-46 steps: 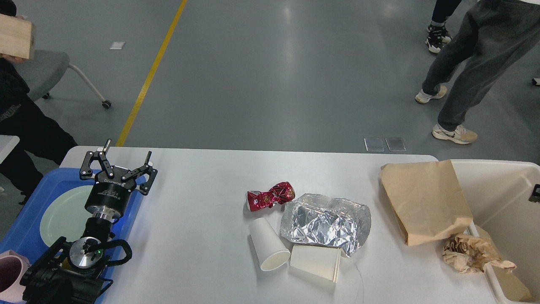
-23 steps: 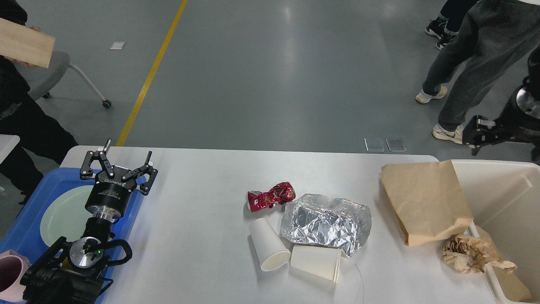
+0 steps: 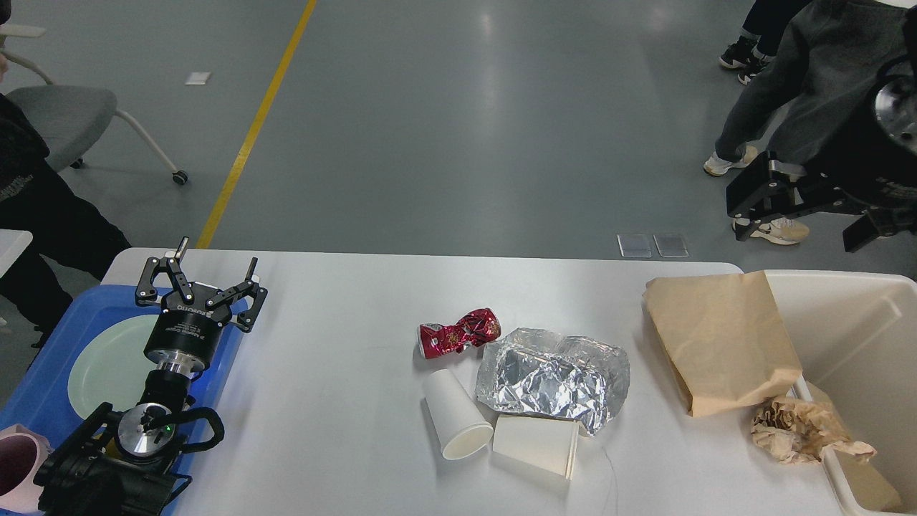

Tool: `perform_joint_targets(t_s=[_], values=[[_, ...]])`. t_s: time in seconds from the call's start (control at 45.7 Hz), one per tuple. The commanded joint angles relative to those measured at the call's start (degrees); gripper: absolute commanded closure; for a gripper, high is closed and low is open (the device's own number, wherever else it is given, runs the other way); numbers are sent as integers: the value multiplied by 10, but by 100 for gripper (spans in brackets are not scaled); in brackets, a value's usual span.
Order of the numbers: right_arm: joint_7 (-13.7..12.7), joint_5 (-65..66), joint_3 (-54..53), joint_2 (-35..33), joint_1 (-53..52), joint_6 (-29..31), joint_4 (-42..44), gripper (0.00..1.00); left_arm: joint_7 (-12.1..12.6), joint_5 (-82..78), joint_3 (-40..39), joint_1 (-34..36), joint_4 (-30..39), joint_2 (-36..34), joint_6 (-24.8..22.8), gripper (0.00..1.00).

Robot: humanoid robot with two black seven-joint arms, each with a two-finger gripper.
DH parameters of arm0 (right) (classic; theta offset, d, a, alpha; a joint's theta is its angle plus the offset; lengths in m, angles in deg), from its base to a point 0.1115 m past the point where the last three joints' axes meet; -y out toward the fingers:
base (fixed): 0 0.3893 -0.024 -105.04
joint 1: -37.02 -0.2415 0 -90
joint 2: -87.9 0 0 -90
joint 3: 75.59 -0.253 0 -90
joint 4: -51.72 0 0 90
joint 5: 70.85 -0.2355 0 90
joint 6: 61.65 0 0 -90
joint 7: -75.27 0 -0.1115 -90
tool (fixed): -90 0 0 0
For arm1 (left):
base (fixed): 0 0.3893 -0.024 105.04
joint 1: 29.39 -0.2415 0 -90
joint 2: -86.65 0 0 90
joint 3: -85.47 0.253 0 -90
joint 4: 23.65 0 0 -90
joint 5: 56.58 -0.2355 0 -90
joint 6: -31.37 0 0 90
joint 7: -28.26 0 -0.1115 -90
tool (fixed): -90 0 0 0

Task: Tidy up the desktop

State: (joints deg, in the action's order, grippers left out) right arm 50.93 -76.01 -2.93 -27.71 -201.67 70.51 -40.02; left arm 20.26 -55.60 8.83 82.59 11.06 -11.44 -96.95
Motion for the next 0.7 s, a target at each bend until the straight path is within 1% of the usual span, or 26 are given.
perform_joint_targets(t_s=[0.0,0.241,0.416,0.459,0.591,0.678], values=[[0,-4,-2,8,26,2,1,0,0,0,0,0,0,0,0,4],[0,-4,-1,10,58,-8,3,0,0,0,0,1,0,0,0,4],[0,-1,-3,-5,67,-16,5,0,0,0,0,1,1,0,0,4],[1,2,-1,-13,72,-28,5,2,0,0,0,0,1,0,0,4],[4,12,2,-30,123,-85,15,3,0,0,0,0,1,0,0,4],[7,46,-4,-32,180,-102,62,3,-1,0,0,1,1,0,0,4]])
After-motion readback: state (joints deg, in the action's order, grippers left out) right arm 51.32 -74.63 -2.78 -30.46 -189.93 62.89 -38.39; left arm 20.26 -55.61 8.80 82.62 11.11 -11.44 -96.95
